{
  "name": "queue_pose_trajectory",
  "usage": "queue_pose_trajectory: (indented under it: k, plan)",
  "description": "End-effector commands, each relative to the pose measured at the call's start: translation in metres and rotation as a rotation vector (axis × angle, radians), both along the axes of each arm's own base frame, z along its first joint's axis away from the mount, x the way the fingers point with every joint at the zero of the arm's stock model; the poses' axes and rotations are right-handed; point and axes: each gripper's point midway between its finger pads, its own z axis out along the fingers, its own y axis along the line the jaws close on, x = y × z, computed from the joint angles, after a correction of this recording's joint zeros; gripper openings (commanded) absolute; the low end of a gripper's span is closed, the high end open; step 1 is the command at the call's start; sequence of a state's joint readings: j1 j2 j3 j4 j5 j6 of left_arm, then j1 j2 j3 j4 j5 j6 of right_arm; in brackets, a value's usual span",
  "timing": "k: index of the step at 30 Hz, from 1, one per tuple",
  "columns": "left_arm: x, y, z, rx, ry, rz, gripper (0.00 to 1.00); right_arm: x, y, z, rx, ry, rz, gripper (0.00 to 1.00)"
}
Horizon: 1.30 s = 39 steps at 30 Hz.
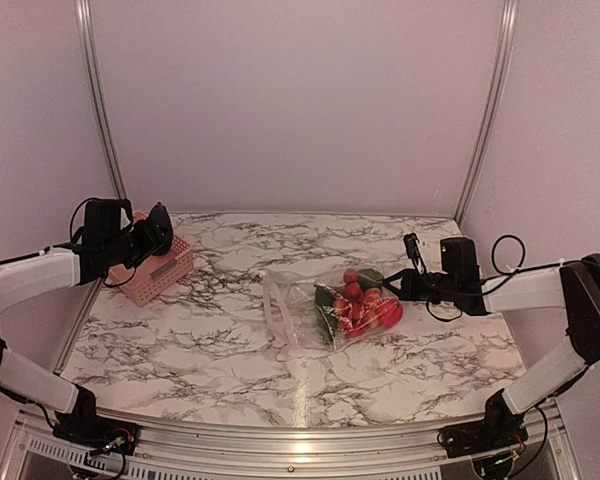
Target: Open the zip-top bag and remove the fake food
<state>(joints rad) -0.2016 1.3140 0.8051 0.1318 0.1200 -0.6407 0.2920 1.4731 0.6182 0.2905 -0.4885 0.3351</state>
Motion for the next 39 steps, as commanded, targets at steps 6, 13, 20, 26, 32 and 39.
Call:
queue_pose_trajectory:
  k: [6, 13, 20, 26, 32, 39]
  plan:
    - [0.037, 0.046, -0.031, -0.026, 0.089, 0.280, 0.47, 0.008, 0.001, 0.014, 0.015, -0.045, 0.010, 0.00]
    - [0.056, 0.059, -0.060, -0.040, 0.139, 0.313, 0.48, 0.006, 0.000, 0.011, 0.009, -0.040, 0.014, 0.00]
    - [0.075, 0.045, -0.076, -0.056, 0.161, 0.242, 0.57, 0.007, 0.001, 0.008, 0.010, -0.032, 0.016, 0.00]
    - [0.084, 0.037, -0.086, -0.066, 0.202, 0.209, 0.75, 0.007, 0.001, 0.008, 0.006, -0.033, 0.017, 0.00]
    - [0.088, 0.034, -0.084, -0.059, 0.203, 0.188, 0.82, 0.008, 0.001, 0.008, 0.005, -0.033, 0.016, 0.00]
    - [0.089, 0.031, -0.081, -0.070, 0.195, 0.162, 0.86, 0.007, 0.001, 0.008, 0.006, -0.029, 0.016, 0.00]
